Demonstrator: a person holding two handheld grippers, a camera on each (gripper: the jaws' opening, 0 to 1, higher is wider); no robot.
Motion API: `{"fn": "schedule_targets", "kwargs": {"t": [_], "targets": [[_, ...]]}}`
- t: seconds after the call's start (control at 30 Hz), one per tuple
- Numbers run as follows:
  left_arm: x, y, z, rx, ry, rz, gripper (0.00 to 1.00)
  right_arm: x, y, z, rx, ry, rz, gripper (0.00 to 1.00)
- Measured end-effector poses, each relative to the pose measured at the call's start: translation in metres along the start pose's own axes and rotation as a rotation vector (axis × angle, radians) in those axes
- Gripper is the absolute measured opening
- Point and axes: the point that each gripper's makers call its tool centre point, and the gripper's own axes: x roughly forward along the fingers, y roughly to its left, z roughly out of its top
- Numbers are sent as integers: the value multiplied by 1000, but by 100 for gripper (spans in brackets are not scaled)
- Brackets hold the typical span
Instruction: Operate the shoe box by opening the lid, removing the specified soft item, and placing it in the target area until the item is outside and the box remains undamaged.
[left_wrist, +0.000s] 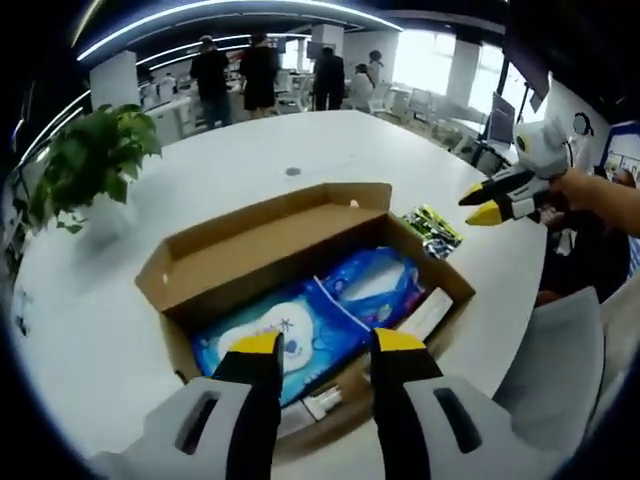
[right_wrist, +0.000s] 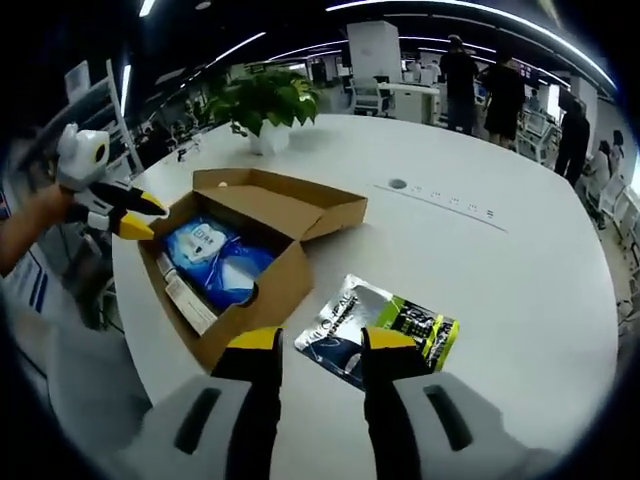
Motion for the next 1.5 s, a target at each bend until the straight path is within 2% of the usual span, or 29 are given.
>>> {"fn": "schedule_targets", "kwargs": {"t": [0.27, 0.5, 0.8, 1.07, 1.5], "targets": [[-10, 11, -20, -8, 3, 21, 39, 12, 27, 9, -14, -10, 48, 28], [-17, 20, -30, -14, -9, 33, 45, 27, 54, 18, -33, -17, 94, 27], [-24, 32, -33, -40, -56, 18, 51, 48, 83, 29, -53, -18, 151, 25], [-29, 39, -40, -73, -70, 13, 53, 69, 104, 34, -63, -5, 187, 24], [-32, 48, -49, -64, -60, 12, 54, 104, 130, 34, -76, 31, 239, 23]]}}
